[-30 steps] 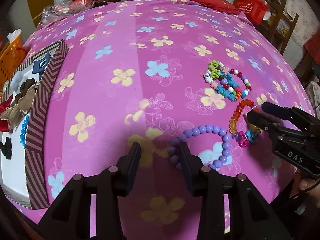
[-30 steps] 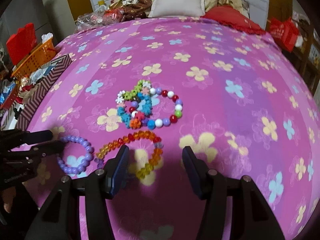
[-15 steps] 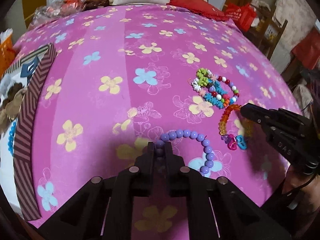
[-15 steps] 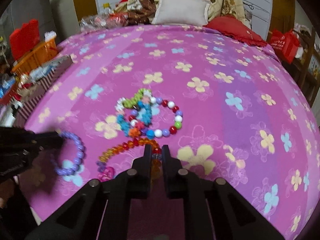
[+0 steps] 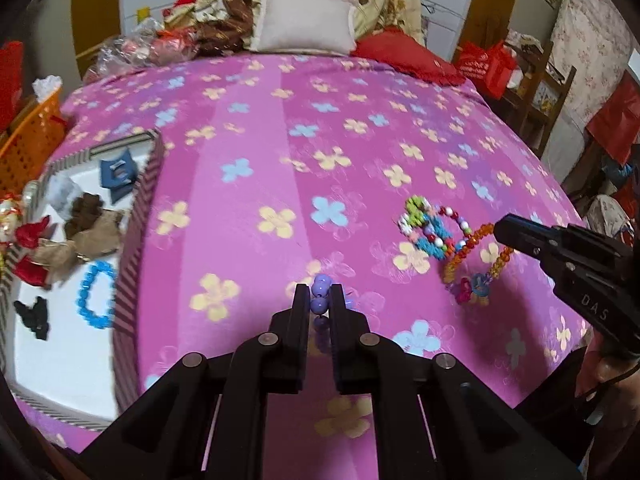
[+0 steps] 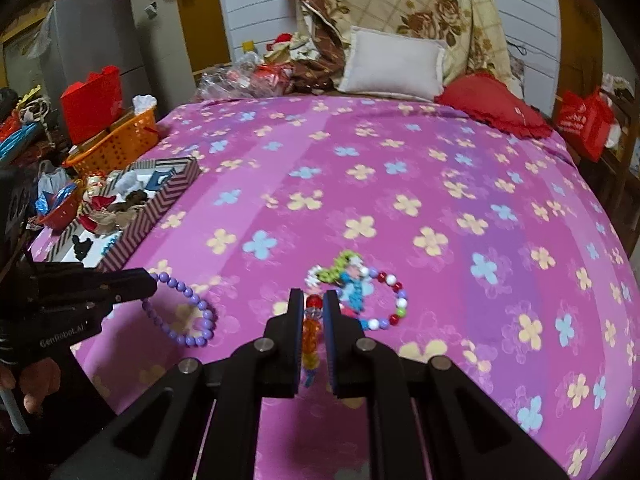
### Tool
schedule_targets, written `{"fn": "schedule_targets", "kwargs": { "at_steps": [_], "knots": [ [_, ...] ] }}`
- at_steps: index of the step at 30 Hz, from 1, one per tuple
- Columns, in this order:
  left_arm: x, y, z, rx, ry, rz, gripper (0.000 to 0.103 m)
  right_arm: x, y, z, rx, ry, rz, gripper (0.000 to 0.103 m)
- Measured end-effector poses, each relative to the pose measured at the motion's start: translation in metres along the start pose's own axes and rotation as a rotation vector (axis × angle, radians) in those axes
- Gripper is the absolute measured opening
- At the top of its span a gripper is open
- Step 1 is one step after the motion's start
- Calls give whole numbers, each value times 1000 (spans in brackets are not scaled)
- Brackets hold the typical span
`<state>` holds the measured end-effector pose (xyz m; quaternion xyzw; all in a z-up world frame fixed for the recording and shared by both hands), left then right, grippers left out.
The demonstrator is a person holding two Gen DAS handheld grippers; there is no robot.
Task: Organize jewelry
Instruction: 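Grasp the purple bead bracelet with the left tool while the right grasps the orange bead bracelet, then carry both bracelets over the white tray and open both tools to release them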
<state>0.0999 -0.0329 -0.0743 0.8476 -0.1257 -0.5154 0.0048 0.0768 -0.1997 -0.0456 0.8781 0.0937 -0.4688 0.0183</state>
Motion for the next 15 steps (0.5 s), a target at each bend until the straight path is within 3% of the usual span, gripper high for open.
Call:
{"fn": "schedule_targets", "kwargs": {
  "at_steps": [15],
  "knots": [
    [-48, -63, -5, -102, 78, -82, 5, -5, -74, -34, -122, 19, -59, 9]
  ]
}}
Point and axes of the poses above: each gripper's, at about its wrist camera, not at the fingertips, and x roughly the way its jaws point, y to its right, z to its underside, the point moved 9 cm from there along x, roughly the way its jaws point, and after that the axes turned 8 degrees about -y, right-handed, at the moved point
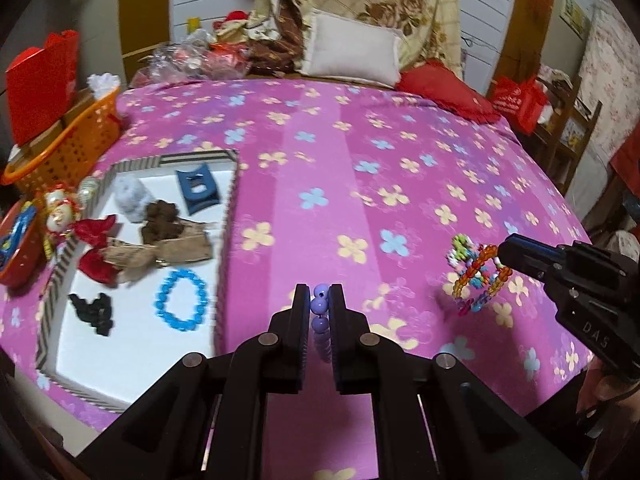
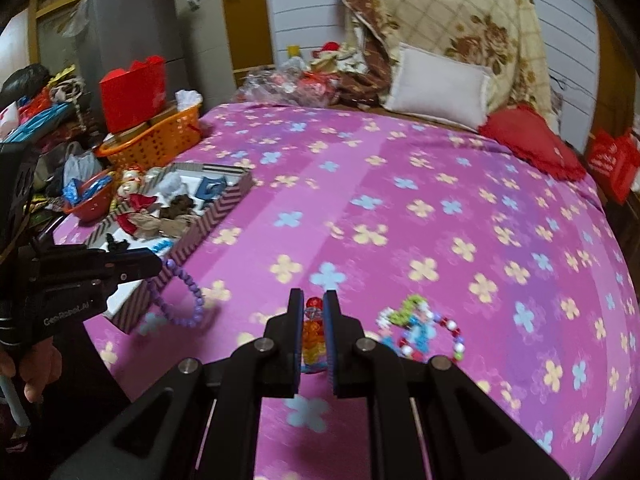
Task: Organize jewelry
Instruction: 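Carry both bracelets over the white tray and open both tools to release them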
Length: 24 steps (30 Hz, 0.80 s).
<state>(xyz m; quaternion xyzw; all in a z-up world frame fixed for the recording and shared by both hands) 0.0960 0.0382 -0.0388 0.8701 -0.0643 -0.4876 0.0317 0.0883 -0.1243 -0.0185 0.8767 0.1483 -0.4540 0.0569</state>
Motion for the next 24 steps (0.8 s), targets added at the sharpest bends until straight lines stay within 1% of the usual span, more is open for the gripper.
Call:
{"fn": "schedule_targets", "kwargs": {
  "at_steps": [4, 8, 14, 19, 24],
  "knots": [
    [-11, -20, -1, -27, 16, -22, 5, 3, -32, -17, -52, 7, -30, 9],
    [-24, -49, -2, -63, 33, -49, 5, 5, -72, -37, -113, 25, -72, 9],
    [-35, -105, 0, -144, 40, -78, 5, 14, -138, -67, -181, 38, -167, 9],
    [-28, -149, 14, -229, 2, -74, 5, 32, -198, -77, -240, 10, -247, 9],
    [-13, -190, 37, -311, -43, -113, 5, 60, -246, -69, -276, -60, -311, 9]
  ]
}}
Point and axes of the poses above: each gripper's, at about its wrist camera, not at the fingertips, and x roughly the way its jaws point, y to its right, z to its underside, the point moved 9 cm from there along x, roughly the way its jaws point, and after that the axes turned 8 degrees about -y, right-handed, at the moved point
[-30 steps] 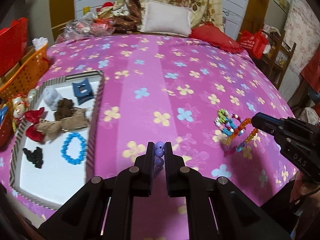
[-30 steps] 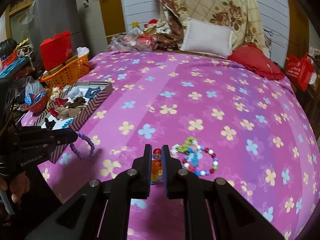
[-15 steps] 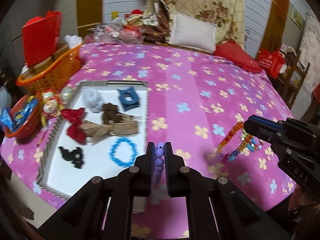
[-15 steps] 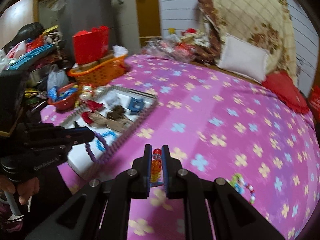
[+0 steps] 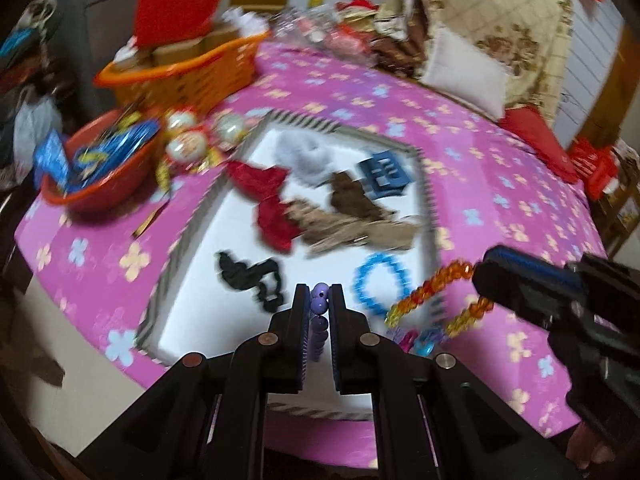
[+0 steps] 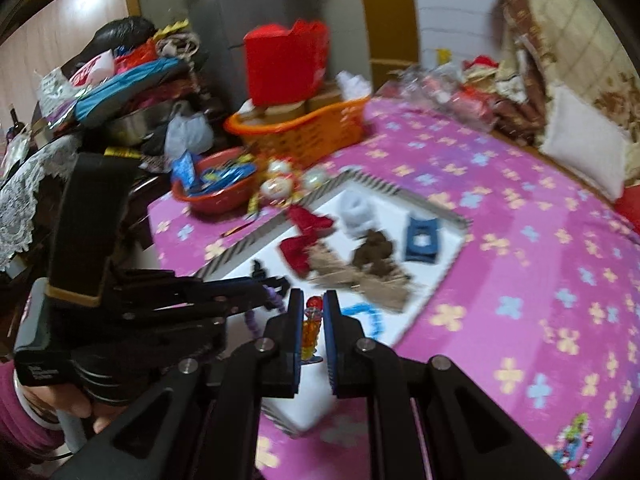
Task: Organize jewelry
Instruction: 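Carry both bracelets over the white tray and open both tools to release them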
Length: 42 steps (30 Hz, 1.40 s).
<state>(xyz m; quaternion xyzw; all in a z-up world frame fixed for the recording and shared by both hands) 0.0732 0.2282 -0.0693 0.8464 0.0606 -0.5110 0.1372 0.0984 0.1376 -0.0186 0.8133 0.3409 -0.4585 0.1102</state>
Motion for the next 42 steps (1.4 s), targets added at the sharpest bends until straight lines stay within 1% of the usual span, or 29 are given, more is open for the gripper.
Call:
{"fn": "schedule_targets", "kwargs": {
  "at_steps": [2, 5, 7, 10, 15, 19, 22, 23, 25, 26, 27, 29, 31, 34, 36, 38, 40, 42],
  "knots": [
    [4, -13, 3, -20, -4, -21, 5, 19, -11, 3, -6, -34, -25, 9],
    [8, -32, 7, -45, -10, -48, 5, 40, -16, 14, -19, -83, -25, 9],
    [9, -42, 7, -57, -11, -62, 5, 52, -15, 22, -18, -117, -14, 9],
    [11, -53, 7, -76, -11, -79, 5, 65, -5, 33, -22, -161, 34, 9],
    [17, -64, 10, -90, -23, -101, 5, 78, 6, 43, -31, -209, 88, 9],
    [25, -64, 12, -86, -34, -117, 5, 88, 2, 48, -48, -236, 84, 9],
    [28, -65, 14, -86, -33, -139, 5, 94, 1, 51, -64, -251, 101, 9],
    [28, -65, 14, -89, -32, -143, 5, 94, 2, 52, -63, -251, 110, 10],
    [29, -66, 14, -104, -30, -139, 5, 94, 5, 53, -50, -252, 112, 19],
    [29, -66, 14, -109, -29, -139, 5, 93, 7, 54, -38, -247, 105, 29],
    [29, -67, 13, -114, -29, -141, 6, 91, 9, 54, -28, -241, 99, 33],
    [28, -68, 13, -123, -27, -149, 12, 85, 12, 54, -8, -226, 88, 34],
    [27, -67, 13, -128, -25, -152, 22, 77, 14, 55, 8, -210, 74, 35],
    [20, -60, 12, -112, -11, -165, 27, 65, 16, 55, 26, -180, 61, 36],
    [16, -53, 12, -102, -2, -176, 29, 55, 20, 55, 51, -153, 54, 42],
    [12, -45, 11, -92, 6, -175, 30, 44, 25, 56, 81, -127, 47, 45],
    [7, -32, 9, -66, 24, -179, 30, 36, 32, 58, 98, -111, 51, 46],
    [3, -21, 7, -45, 40, -182, 30, 26, 42, 61, 120, -95, 66, 50]
  ]
}}
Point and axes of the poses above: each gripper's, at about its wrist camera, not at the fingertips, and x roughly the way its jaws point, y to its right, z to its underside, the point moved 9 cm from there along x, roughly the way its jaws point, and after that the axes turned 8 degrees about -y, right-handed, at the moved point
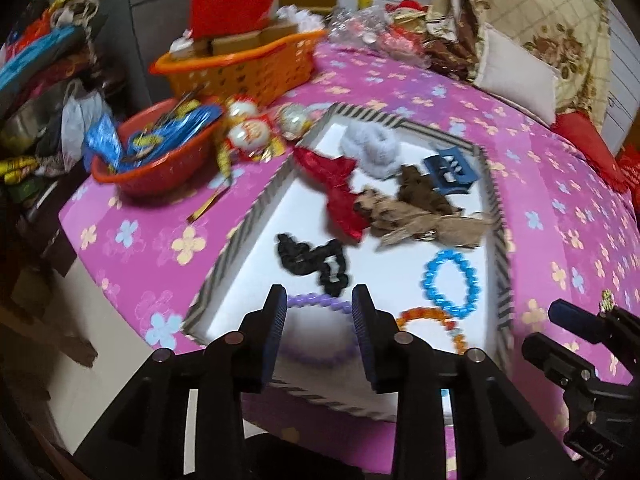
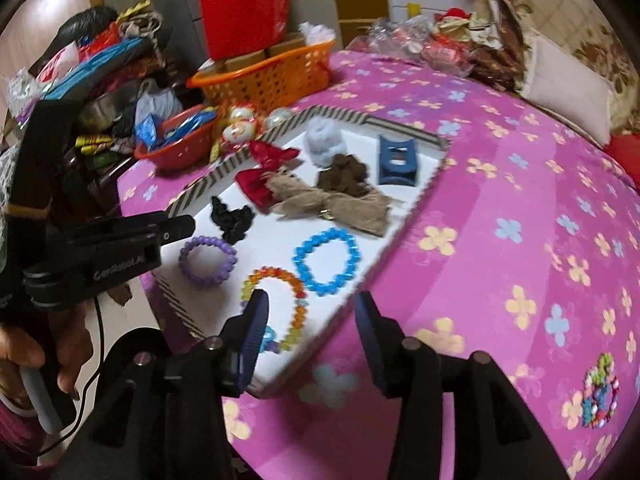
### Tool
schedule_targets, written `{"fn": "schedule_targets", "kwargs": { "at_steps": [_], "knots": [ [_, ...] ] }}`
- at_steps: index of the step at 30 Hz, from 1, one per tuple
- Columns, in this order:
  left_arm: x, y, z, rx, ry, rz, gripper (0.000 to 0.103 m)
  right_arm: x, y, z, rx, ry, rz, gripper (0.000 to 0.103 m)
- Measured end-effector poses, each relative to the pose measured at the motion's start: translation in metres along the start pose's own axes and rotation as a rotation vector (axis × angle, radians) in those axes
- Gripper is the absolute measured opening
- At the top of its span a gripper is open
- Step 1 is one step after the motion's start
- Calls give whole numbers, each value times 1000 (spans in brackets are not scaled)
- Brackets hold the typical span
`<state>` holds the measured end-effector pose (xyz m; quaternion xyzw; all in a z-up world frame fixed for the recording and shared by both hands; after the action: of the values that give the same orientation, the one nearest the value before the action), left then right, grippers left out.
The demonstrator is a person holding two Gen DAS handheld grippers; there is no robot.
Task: Organize jewelry
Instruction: 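Carry both bracelets over the white tray and open both tools to release them, then move both tools back to the green flower and round-bead bracelets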
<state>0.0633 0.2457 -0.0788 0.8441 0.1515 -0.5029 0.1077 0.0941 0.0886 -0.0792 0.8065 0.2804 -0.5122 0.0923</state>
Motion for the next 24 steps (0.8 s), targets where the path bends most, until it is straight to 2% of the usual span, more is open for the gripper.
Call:
{"fn": "schedule_targets", "kwargs": {
  "at_steps": [10, 24],
  "knots": [
    [-19, 74, -1, 85, 44, 43, 30, -34, 61, 20, 120, 40, 65, 56],
    [-23, 182, 20, 235, 35, 108, 30, -82, 153, 72, 287, 71, 165, 58]
  ]
}}
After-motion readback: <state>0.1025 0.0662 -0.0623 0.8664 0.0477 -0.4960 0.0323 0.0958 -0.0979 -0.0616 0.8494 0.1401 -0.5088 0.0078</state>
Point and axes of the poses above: each gripper's, at about its wrist camera, not at the fingertips, and x roughly the way its jaws point, y to its right, z to its underside, the point moved 9 cm from there along x, roughly the way its jaws point, and after that the axes turned 8 degrees about -y, right-handed, at the moved point
